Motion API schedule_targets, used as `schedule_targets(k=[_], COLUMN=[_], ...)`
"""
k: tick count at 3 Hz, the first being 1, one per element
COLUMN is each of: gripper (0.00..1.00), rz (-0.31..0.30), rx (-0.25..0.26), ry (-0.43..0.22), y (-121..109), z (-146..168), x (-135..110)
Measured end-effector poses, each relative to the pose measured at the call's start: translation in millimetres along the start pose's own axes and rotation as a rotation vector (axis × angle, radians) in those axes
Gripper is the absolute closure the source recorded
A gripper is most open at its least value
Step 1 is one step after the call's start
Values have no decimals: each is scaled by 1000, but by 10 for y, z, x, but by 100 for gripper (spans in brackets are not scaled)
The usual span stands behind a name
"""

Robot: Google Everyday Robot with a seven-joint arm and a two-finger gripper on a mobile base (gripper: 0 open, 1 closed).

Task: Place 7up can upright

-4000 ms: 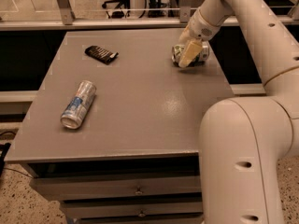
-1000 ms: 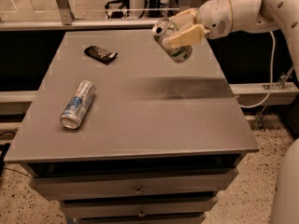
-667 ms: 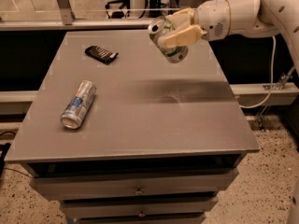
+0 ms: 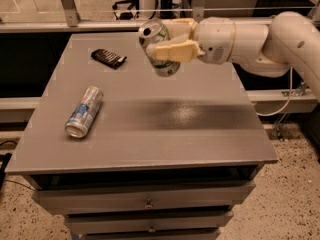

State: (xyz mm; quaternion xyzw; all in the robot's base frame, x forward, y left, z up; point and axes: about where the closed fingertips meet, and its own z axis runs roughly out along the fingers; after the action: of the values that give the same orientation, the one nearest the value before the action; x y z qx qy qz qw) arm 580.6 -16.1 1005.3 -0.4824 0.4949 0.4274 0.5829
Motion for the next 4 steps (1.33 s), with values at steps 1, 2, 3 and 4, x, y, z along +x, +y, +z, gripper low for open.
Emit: schedule_targets(k=[1,2,3,4], gripper=[100,100,100,100], rz=[-1,16,49,90], rx=[27,38,56,61], ry=[-63,-65,-90,-103], y=[168,290,362,421], z=[61,-9,-107,-202], x=[72,229,428,670])
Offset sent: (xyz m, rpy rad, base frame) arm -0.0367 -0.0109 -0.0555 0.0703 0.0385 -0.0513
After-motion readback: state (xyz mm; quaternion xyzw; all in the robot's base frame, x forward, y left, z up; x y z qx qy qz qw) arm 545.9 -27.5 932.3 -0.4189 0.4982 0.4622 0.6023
